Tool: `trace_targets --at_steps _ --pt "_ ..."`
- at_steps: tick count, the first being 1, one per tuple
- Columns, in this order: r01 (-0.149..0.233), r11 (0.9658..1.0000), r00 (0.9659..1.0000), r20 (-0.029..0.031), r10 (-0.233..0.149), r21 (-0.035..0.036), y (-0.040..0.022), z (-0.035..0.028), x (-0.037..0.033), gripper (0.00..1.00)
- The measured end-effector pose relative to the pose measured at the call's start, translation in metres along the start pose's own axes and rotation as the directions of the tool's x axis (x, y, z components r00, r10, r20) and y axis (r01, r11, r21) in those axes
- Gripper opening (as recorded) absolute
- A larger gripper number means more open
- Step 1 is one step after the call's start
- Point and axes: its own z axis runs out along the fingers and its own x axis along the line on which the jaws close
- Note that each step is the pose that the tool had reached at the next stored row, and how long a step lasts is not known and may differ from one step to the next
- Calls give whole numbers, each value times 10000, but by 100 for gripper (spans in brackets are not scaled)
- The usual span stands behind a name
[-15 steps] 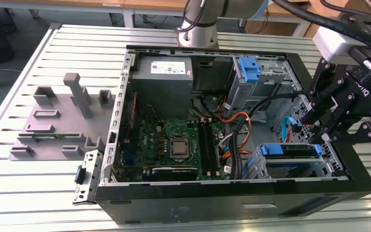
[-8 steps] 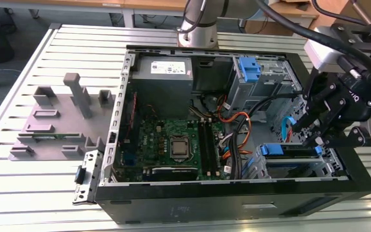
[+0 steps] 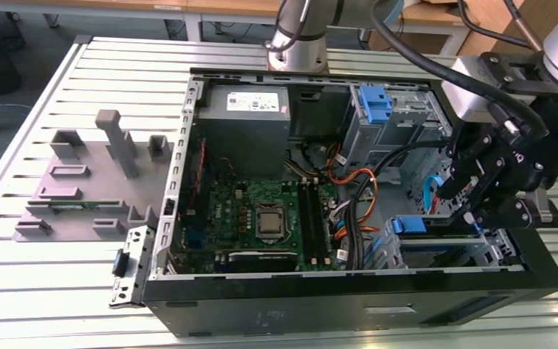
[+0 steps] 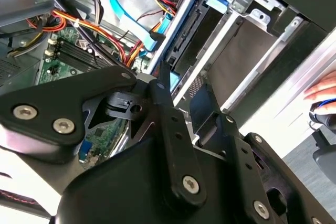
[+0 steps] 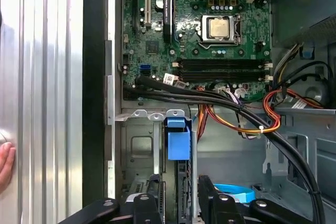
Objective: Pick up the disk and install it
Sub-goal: 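Insert the disk into the insertion slot, then insert the first disk wire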
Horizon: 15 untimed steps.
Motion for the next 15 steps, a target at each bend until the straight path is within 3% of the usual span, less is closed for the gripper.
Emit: trace_targets --at_steps 8,15 --pt "1 10000 10000 1 -1 19 -2 80 2 42" --pt "1 10000 10000 1 -1 18 -2 93 2 42"
